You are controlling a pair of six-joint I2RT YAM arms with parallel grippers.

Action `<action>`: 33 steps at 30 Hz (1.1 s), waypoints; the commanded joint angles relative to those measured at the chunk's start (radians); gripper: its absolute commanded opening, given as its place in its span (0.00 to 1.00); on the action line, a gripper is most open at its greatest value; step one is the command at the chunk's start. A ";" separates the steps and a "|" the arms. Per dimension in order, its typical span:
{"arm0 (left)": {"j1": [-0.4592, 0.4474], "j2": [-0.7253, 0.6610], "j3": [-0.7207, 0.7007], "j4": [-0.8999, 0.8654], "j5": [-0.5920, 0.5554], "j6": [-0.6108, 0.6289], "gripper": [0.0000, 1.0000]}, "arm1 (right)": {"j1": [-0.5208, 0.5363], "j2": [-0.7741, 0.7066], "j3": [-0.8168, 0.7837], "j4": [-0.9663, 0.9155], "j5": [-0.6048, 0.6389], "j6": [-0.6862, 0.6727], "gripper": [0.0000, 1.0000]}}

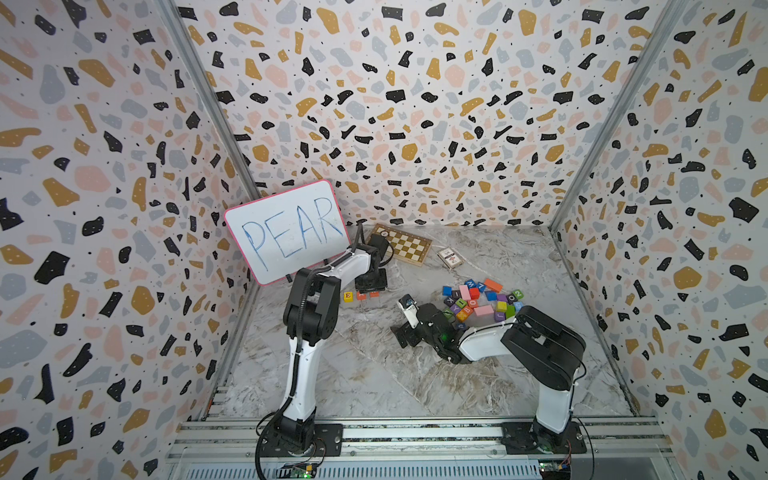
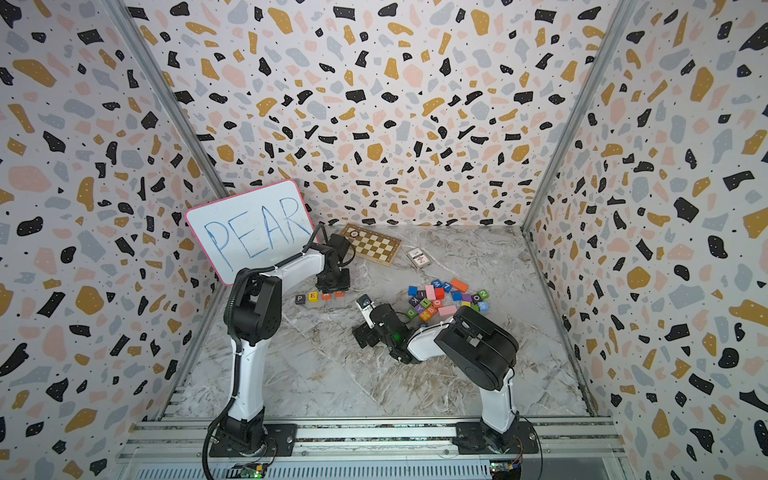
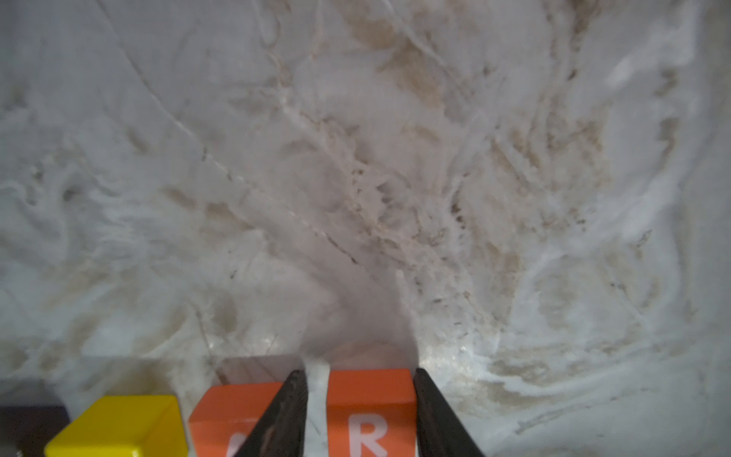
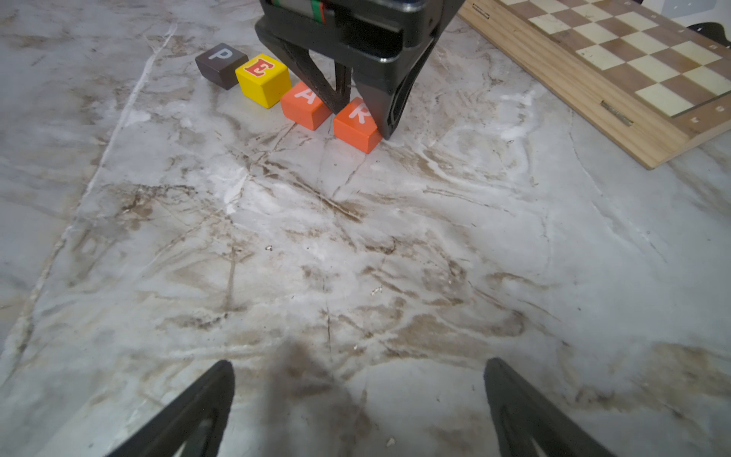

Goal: Spell the uppercase word “pear” with letter blocks
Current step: Place the letter block at the center of the board, then reset both arms

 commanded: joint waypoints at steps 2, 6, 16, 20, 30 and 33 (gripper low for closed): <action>0.003 -0.038 0.041 -0.028 -0.031 0.000 0.44 | 0.005 -0.028 0.021 0.010 -0.001 0.006 1.00; -0.005 -0.083 0.037 -0.034 -0.073 0.016 0.45 | 0.012 -0.067 0.001 0.032 0.024 -0.003 1.00; -0.038 -0.393 -0.227 0.123 -0.191 0.061 0.68 | -0.061 -0.271 -0.130 0.065 0.249 -0.067 1.00; -0.040 -0.643 -0.516 0.337 -0.268 0.152 0.99 | -0.194 -0.415 -0.201 -0.038 0.290 -0.135 1.00; 0.069 -0.864 -0.962 0.735 -0.256 0.442 0.99 | -0.499 -0.696 -0.487 0.087 0.278 -0.269 0.99; 0.150 -0.858 -0.981 0.794 -0.101 0.511 1.00 | -0.619 -0.643 -0.560 0.226 0.199 -0.231 1.00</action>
